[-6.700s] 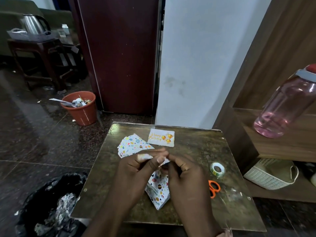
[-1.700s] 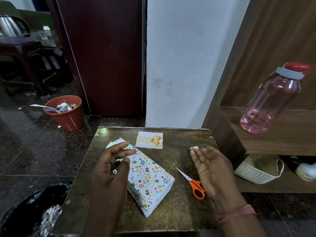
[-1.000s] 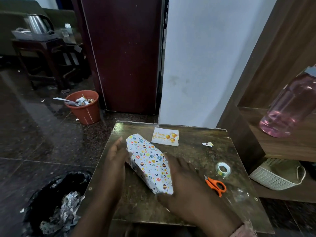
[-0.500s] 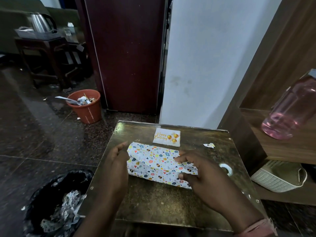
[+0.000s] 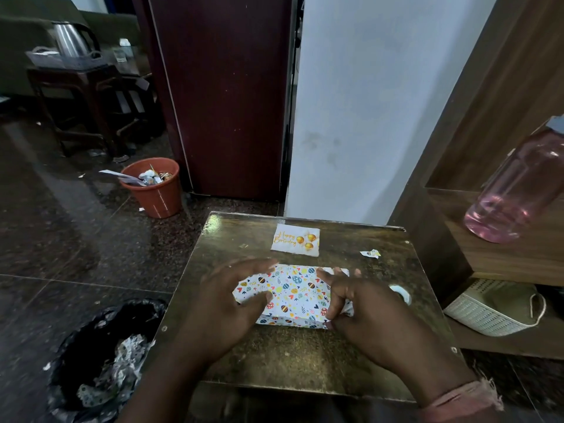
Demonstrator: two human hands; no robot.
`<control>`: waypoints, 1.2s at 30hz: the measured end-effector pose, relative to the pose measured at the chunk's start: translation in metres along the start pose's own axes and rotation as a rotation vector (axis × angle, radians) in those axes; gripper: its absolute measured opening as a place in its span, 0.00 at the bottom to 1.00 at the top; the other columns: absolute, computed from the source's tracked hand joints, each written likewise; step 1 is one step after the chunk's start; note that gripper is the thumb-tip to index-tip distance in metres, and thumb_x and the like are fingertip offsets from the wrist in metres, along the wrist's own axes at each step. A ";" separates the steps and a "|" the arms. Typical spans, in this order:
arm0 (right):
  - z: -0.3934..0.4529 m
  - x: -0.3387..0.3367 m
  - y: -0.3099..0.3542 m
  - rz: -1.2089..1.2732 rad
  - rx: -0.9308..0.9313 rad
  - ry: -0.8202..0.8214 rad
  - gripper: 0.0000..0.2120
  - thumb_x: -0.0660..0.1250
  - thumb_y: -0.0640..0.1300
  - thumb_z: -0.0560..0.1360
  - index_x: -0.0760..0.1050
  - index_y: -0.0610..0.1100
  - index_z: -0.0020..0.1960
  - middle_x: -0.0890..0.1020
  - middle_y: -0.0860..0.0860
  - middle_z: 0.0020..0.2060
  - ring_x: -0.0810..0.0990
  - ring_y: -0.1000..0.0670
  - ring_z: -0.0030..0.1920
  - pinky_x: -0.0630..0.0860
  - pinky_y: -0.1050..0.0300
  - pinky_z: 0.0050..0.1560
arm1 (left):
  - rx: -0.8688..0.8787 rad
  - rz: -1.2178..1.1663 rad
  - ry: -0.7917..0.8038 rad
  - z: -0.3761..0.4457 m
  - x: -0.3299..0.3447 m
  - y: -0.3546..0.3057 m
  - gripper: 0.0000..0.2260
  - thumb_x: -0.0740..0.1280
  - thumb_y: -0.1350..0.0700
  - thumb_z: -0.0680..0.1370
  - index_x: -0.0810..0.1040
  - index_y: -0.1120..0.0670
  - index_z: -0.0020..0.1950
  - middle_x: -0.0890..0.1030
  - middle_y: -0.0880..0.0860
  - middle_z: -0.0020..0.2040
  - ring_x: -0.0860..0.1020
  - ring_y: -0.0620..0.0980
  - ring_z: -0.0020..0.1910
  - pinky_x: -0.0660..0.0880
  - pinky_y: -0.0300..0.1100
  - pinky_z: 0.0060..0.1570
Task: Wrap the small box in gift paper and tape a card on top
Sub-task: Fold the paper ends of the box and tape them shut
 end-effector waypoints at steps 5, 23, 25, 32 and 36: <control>-0.003 0.000 0.004 -0.004 -0.018 0.037 0.13 0.78 0.44 0.71 0.74 0.51 0.37 0.68 0.63 0.75 0.59 0.66 0.76 0.36 0.67 0.77 | 0.047 -0.044 0.118 0.003 -0.004 0.013 0.17 0.78 0.50 0.70 0.85 0.40 0.59 0.83 0.36 0.61 0.77 0.38 0.67 0.72 0.44 0.69; -0.003 -0.013 0.007 0.007 -0.085 -0.149 0.12 0.78 0.48 0.71 0.75 0.55 0.45 0.79 0.67 0.60 0.71 0.63 0.66 0.56 0.60 0.76 | 0.140 0.158 0.121 0.005 0.000 0.019 0.25 0.80 0.39 0.67 0.80 0.31 0.63 0.79 0.40 0.63 0.73 0.39 0.69 0.71 0.46 0.68; -0.005 -0.013 0.005 0.028 -0.106 -0.104 0.14 0.79 0.48 0.69 0.75 0.56 0.48 0.74 0.74 0.60 0.69 0.66 0.65 0.62 0.62 0.69 | 0.132 0.153 0.113 0.005 -0.001 0.019 0.24 0.81 0.43 0.67 0.81 0.32 0.61 0.78 0.36 0.63 0.72 0.37 0.68 0.69 0.40 0.67; -0.009 -0.016 -0.002 -0.004 -0.200 -0.135 0.17 0.73 0.37 0.67 0.74 0.57 0.46 0.73 0.64 0.54 0.73 0.56 0.61 0.74 0.54 0.57 | 0.118 0.110 0.113 0.005 -0.002 0.019 0.22 0.80 0.43 0.65 0.84 0.35 0.59 0.79 0.34 0.60 0.74 0.35 0.65 0.65 0.24 0.62; -0.008 -0.017 -0.012 -0.020 -0.170 -0.114 0.14 0.70 0.36 0.67 0.77 0.56 0.42 0.76 0.61 0.43 0.76 0.56 0.47 0.71 0.59 0.44 | 0.089 0.082 0.126 0.005 -0.001 0.021 0.22 0.81 0.44 0.66 0.83 0.34 0.58 0.81 0.35 0.60 0.74 0.37 0.66 0.69 0.32 0.64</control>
Point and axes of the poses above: each hand's wrist, its own z-axis towards the middle knuckle, its own x-axis out of the palm, y = z × x, the point moved 9 cm from there along z, towards the middle knuckle
